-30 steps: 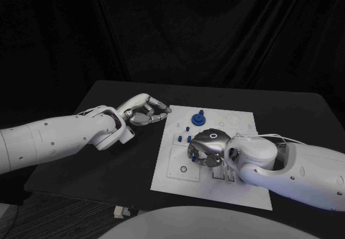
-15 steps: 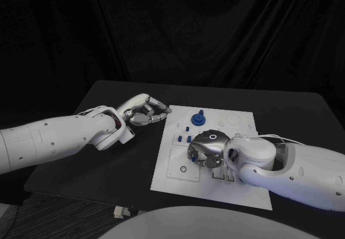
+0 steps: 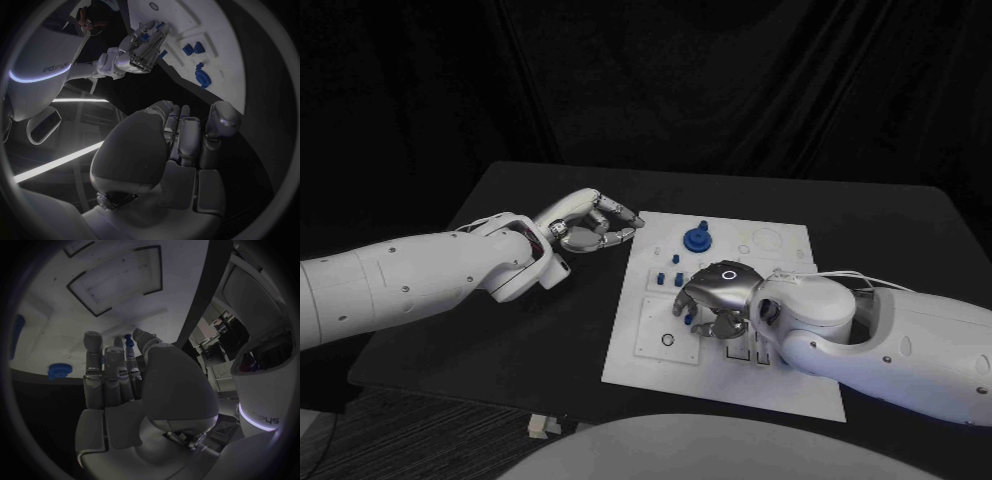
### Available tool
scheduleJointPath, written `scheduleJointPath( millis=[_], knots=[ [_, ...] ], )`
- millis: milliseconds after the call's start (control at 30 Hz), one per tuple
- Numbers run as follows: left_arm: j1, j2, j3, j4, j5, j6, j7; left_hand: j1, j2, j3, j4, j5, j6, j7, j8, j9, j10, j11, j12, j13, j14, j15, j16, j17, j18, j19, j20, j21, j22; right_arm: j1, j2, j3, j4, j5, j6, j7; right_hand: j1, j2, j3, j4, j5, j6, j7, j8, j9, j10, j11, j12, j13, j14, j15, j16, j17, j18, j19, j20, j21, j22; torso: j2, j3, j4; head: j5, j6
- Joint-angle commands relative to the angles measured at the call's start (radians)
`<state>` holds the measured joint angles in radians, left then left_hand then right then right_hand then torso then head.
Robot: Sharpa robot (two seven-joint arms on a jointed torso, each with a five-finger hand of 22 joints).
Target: Assemble the parts on the task board
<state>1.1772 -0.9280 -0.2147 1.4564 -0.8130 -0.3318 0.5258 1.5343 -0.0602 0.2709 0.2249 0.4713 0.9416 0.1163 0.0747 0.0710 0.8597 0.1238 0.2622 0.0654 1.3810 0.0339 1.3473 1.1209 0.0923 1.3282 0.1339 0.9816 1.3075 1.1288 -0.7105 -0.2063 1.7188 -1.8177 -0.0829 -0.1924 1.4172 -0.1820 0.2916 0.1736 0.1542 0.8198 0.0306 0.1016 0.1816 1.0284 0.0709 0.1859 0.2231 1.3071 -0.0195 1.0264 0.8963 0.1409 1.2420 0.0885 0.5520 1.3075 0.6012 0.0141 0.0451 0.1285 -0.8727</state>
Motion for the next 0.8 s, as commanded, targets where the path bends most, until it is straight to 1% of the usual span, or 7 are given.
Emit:
scheduleJointPath(
  millis=[33, 67, 167, 200, 433, 700, 800],
  knots=[
    [-0.001, 0.002, 0.001, 0.001, 0.004, 0.009, 0.007, 0.013, -0.001, 0.007, -0.001, 0.007, 0.0, 0.007, -0.003, -0.001, 0.005, 0.001, 0.0, -0.001, -0.003, 0.003, -0.006, -0.001, 0.013, -0.008, 0.001, -0.005, 0.122, -0.003, -0.015, 0.0, 0.013, -0.037, -0.041, -0.038, -0.009, 0.002, -0.039, 0.019, -0.026, -0.053, -0.027, -0.022, -0.015, -0.053, 0.004, 0.015, 0.011, -0.017, 0.003, -0.013, -0.016, 0.018, -0.017, 0.004, -0.04, 0.044, 0.0, 0.0001, 0.0001, 0.001, 0.0],
    [-0.001, 0.002, 0.001, 0.001, 0.004, 0.009, 0.007, 0.013, -0.001, 0.007, -0.001, 0.007, 0.0, 0.007, -0.003, -0.001, 0.005, 0.001, 0.0, -0.001, -0.003, 0.003, -0.006, -0.001, 0.013, -0.008, 0.001, -0.005, 0.122, -0.002, -0.022, 0.0, 0.018, -0.039, -0.056, -0.038, -0.002, 0.002, -0.066, 0.034, -0.035, -0.069, -0.04, -0.024, -0.022, -0.085, 0.005, 0.03, 0.021, -0.028, 0.007, -0.019, -0.025, 0.021, -0.025, 0.005, -0.066, 0.04, 0.0, 0.0, 0.0, 0.001, 0.0],
    [-0.002, 0.001, 0.001, 0.002, 0.004, 0.009, 0.007, 0.013, -0.001, 0.007, -0.001, 0.007, 0.0, 0.007, -0.003, -0.001, 0.005, 0.001, 0.0, -0.001, -0.003, 0.003, -0.006, -0.001, 0.013, -0.008, 0.001, -0.005, 0.122, 0.003, -0.041, 0.0, 0.032, -0.043, -0.098, -0.033, 0.01, -0.001, -0.103, 0.067, -0.048, -0.092, -0.047, -0.026, -0.033, -0.144, 0.01, 0.058, 0.039, -0.035, 0.01, -0.017, -0.029, 0.023, -0.028, 0.01, -0.086, 0.039, 0.0, 0.0002, -0.0001, 0.001, 0.0],
    [-0.002, 0.001, 0.001, 0.002, 0.004, 0.009, 0.007, 0.013, -0.001, 0.007, -0.001, 0.007, 0.0, 0.007, -0.003, -0.001, 0.005, 0.001, 0.0, -0.001, -0.003, 0.003, -0.006, -0.001, 0.013, -0.008, 0.001, -0.005, 0.122, 0.007, -0.049, 0.0, 0.037, -0.044, -0.115, -0.029, 0.02, -0.01, -0.128, 0.108, -0.065, -0.108, -0.056, -0.023, -0.043, -0.201, 0.012, 0.084, 0.053, -0.042, 0.013, -0.016, -0.034, 0.024, -0.031, 0.013, -0.105, 0.037, 0.0, 0.0002, 0.0001, 0.001, 0.0],
    [-0.002, -0.001, 0.001, 0.002, 0.004, 0.009, 0.007, 0.013, -0.001, 0.007, -0.001, 0.007, 0.0, 0.007, -0.003, -0.001, 0.005, 0.001, 0.0, -0.001, -0.003, 0.003, -0.006, -0.001, 0.013, -0.008, 0.001, -0.005, 0.122, 0.051, -0.106, 0.001, 0.074, -0.046, -0.206, -0.01, 0.001, -0.011, -0.144, 0.118, -0.085, -0.107, -0.057, -0.013, -0.049, -0.239, 0.013, 0.123, 0.068, -0.041, 0.013, -0.006, -0.03, 0.024, -0.024, 0.014, -0.105, 0.04, -0.001, 0.0, -0.0006, 0.001, 0.0],
    [-0.002, -0.002, 0.001, 0.002, 0.004, 0.009, 0.008, 0.013, -0.001, 0.008, -0.002, 0.007, 0.0, 0.007, -0.003, -0.001, 0.005, 0.002, 0.0, -0.001, -0.004, 0.004, -0.006, -0.002, 0.013, -0.01, 0.001, -0.006, 0.121, 0.145, -0.192, 0.001, 0.105, -0.033, -0.259, -0.009, -0.021, 0.014, -0.136, 0.116, -0.083, -0.033, -0.034, 0.035, -0.048, -0.226, 0.007, 0.21, 0.086, -0.031, 0.009, 0.009, -0.026, 0.02, -0.001, 0.012, -0.086, 0.048, 0.0, 0.0002, -0.0002, -0.005, 0.0],
    [-0.002, -0.002, 0.001, 0.002, 0.004, 0.009, 0.009, 0.013, -0.001, 0.008, -0.002, 0.007, 0.0, 0.007, -0.003, -0.001, 0.005, 0.002, 0.0, -0.001, -0.004, 0.004, -0.006, -0.002, 0.013, -0.01, 0.001, -0.006, 0.121, 0.174, -0.224, 0.001, 0.109, -0.023, -0.291, -0.01, -0.018, 0.034, -0.129, 0.113, -0.074, 0.033, -0.004, 0.065, -0.043, -0.103, -0.012, 0.293, 0.107, 0.038, -0.007, 0.084, 0.053, 0.001, 0.071, -0.003, 0.072, 0.08, 0.0, 0.0001, 0.0005, -0.009, 0.0]
  ],
)
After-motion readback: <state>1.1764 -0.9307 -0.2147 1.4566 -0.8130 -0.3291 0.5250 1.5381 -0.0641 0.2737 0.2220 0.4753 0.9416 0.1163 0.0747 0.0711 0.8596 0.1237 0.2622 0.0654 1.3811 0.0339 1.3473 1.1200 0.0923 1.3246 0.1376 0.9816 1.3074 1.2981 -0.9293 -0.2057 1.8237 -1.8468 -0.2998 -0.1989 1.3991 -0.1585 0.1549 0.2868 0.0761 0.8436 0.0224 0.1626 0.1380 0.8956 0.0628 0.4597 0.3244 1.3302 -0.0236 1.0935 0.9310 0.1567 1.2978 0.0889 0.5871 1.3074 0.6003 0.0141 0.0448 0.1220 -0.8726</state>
